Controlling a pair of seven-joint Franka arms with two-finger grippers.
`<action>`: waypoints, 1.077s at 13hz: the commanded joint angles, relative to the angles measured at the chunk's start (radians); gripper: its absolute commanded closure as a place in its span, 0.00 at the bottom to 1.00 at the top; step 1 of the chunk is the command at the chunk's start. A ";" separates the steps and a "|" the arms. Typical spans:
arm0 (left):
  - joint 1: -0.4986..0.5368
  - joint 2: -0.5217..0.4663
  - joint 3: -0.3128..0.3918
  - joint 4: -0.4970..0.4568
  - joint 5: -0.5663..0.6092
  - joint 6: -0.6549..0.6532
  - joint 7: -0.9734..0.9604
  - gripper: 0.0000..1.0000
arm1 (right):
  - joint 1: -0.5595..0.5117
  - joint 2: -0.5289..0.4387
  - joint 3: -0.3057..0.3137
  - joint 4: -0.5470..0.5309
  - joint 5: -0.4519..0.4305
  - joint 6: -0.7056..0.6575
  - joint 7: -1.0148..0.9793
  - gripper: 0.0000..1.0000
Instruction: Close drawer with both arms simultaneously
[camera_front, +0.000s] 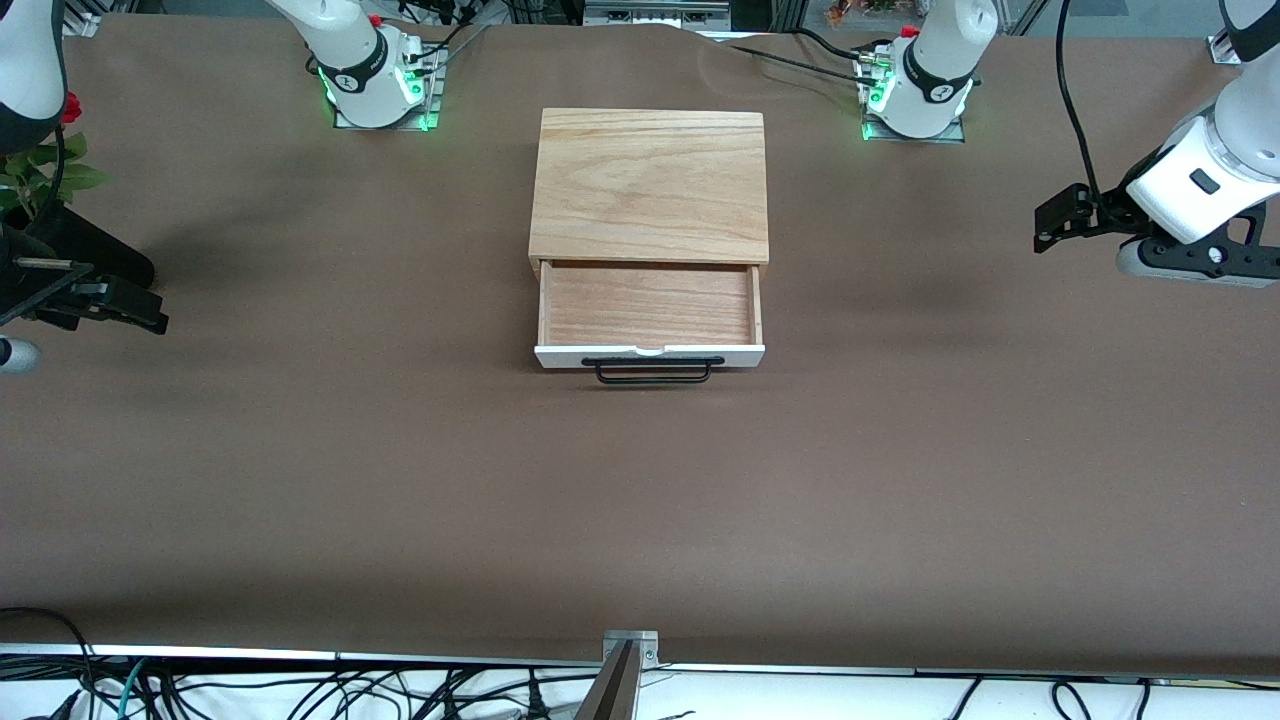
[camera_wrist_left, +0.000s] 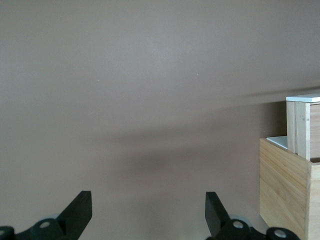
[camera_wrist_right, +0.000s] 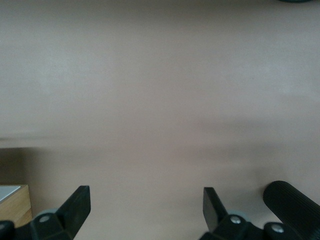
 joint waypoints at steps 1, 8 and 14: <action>0.022 -0.017 -0.015 -0.018 -0.012 0.017 -0.002 0.00 | -0.006 -0.004 0.005 -0.004 -0.002 0.006 0.009 0.00; 0.026 -0.011 -0.013 -0.021 -0.012 0.088 -0.002 0.00 | -0.006 -0.004 0.005 -0.004 -0.002 0.006 0.010 0.00; 0.023 0.006 -0.042 -0.052 -0.056 0.203 0.000 0.00 | 0.002 0.020 0.010 -0.004 0.024 0.009 0.010 0.00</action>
